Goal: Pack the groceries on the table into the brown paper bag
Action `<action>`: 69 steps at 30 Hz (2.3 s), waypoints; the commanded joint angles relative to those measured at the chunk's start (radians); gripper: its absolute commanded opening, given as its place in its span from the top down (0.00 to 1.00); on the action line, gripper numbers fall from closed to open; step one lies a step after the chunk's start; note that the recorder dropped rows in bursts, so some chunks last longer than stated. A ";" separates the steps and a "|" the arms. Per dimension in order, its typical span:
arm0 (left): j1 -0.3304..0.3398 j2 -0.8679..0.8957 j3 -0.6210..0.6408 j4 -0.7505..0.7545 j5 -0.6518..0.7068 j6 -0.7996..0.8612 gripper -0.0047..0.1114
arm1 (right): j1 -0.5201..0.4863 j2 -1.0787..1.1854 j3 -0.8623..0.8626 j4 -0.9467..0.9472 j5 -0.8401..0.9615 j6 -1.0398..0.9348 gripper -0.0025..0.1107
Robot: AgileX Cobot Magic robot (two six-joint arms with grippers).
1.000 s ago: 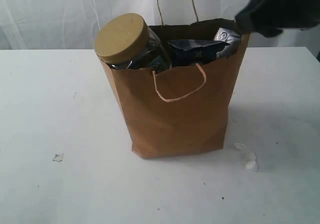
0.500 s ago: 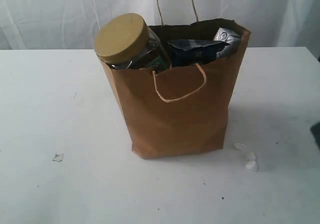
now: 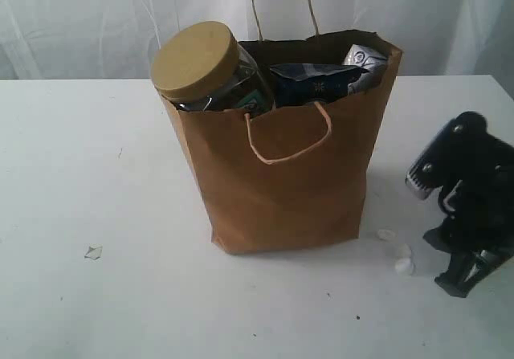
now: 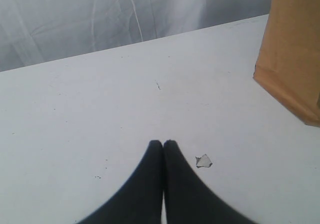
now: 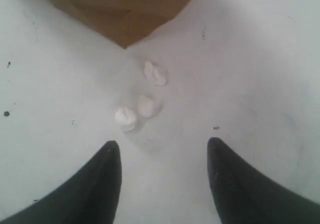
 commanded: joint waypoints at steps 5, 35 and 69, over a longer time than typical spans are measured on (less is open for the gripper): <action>0.003 -0.005 0.004 -0.011 -0.006 0.000 0.96 | -0.003 0.242 -0.001 0.136 -0.178 -0.446 0.54; 0.003 -0.005 0.004 -0.011 -0.006 0.000 0.96 | -0.003 0.558 -0.170 0.181 -0.232 -0.243 0.97; 0.003 -0.005 0.004 -0.011 -0.006 0.000 0.96 | -0.003 -0.287 -0.032 0.172 0.235 0.385 0.98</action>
